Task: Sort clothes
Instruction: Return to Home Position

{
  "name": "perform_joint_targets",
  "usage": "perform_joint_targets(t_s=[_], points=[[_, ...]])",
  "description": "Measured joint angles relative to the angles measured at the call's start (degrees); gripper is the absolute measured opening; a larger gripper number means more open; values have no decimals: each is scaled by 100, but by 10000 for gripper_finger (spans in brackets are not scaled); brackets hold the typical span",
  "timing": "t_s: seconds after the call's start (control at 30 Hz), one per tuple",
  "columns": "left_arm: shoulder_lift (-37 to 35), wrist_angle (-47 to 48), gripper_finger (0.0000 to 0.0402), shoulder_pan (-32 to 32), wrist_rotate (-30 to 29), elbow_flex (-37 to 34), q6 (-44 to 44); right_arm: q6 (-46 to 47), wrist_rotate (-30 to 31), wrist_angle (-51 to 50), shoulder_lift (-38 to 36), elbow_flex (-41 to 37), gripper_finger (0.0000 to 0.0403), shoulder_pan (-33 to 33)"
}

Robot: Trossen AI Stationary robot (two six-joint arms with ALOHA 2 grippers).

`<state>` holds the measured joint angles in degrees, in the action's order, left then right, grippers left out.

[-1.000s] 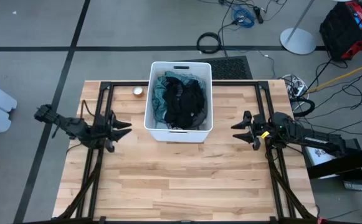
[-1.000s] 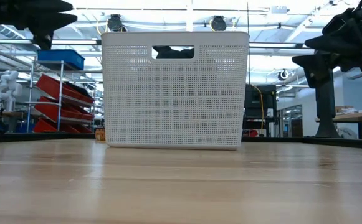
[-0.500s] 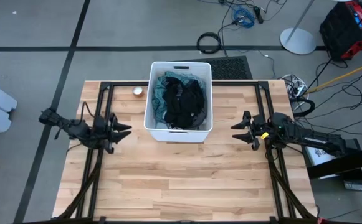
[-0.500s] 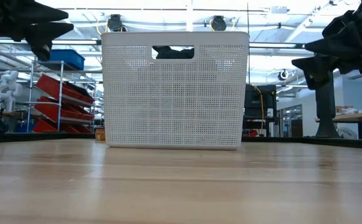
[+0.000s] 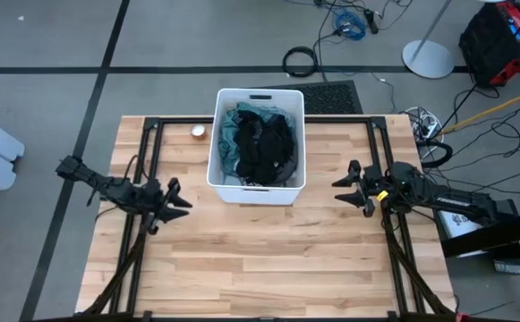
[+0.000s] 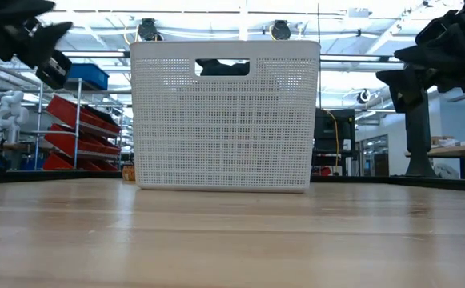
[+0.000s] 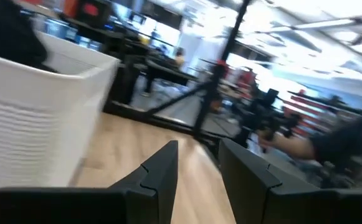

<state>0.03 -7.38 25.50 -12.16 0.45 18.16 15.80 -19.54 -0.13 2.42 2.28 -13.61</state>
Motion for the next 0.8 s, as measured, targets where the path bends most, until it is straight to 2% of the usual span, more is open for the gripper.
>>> perform_joint_targets(t_s=[0.1, 0.27, 0.4, 0.6, 0.8], points=[[0, -26, 125, 2, 409, 0, -109, 93, -10, 129, -1, 0, 199, 0], [0, 33, 125, -113, 136, -1, -524, 0, 71, 176, -2, 0, 199, -29], [0, 105, 125, -460, 189, -2, -541, 26, 156, 182, 0, 0, 199, -104], [0, 214, 125, -1145, 772, -2, -510, 6, 143, 173, 0, 0, 199, -145], [0, 238, 125, -1929, 1712, -2, -488, -6, 114, 169, 0, -1, 199, -146]])
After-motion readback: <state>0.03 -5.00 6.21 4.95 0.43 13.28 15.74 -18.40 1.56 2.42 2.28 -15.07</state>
